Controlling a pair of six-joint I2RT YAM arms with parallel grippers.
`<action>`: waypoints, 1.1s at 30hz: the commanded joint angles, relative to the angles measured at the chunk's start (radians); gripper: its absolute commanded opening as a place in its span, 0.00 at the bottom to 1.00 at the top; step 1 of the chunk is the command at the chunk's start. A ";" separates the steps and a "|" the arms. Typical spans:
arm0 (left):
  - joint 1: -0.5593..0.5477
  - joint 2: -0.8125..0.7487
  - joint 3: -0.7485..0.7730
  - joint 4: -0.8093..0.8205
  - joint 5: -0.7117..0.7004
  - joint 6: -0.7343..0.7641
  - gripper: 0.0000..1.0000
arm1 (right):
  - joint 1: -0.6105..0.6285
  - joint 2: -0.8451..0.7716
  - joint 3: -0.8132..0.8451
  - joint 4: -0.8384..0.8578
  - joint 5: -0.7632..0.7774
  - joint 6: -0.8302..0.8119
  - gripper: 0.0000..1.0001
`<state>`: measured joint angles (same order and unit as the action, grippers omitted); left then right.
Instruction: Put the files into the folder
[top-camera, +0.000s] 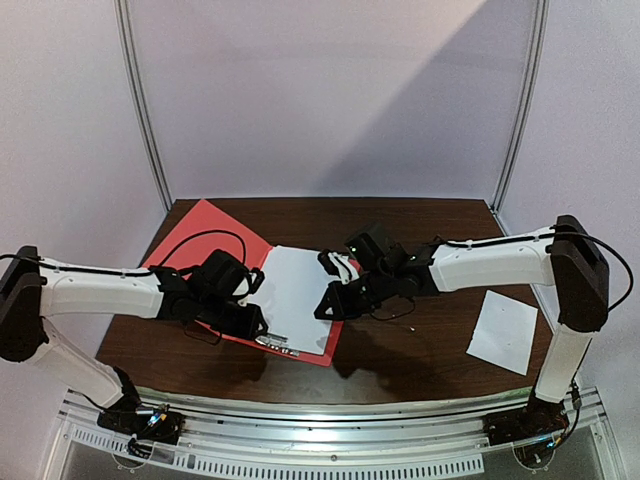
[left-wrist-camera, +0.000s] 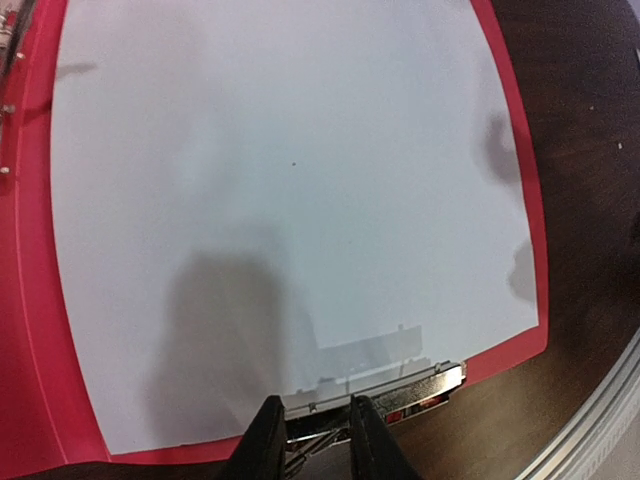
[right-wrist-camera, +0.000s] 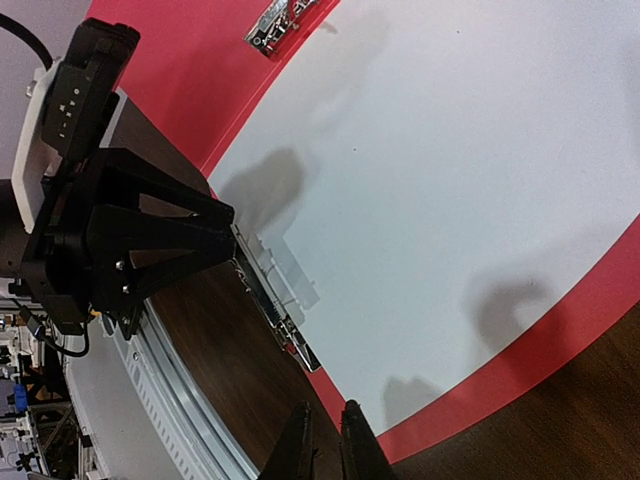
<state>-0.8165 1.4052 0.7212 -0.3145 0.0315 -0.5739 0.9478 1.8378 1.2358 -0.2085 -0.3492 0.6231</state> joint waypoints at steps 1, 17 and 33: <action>-0.020 0.022 0.028 -0.005 0.007 -0.002 0.23 | -0.001 -0.018 -0.017 0.004 0.009 -0.001 0.09; -0.059 0.081 0.094 -0.015 0.018 -0.009 0.24 | -0.001 -0.024 -0.031 -0.004 0.013 -0.003 0.09; -0.109 0.177 0.180 -0.046 0.018 -0.038 0.24 | -0.017 -0.073 -0.124 0.056 -0.006 0.000 0.09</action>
<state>-0.8864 1.5612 0.8574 -0.3382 0.0521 -0.5949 0.9409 1.8160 1.1507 -0.1963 -0.3500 0.6231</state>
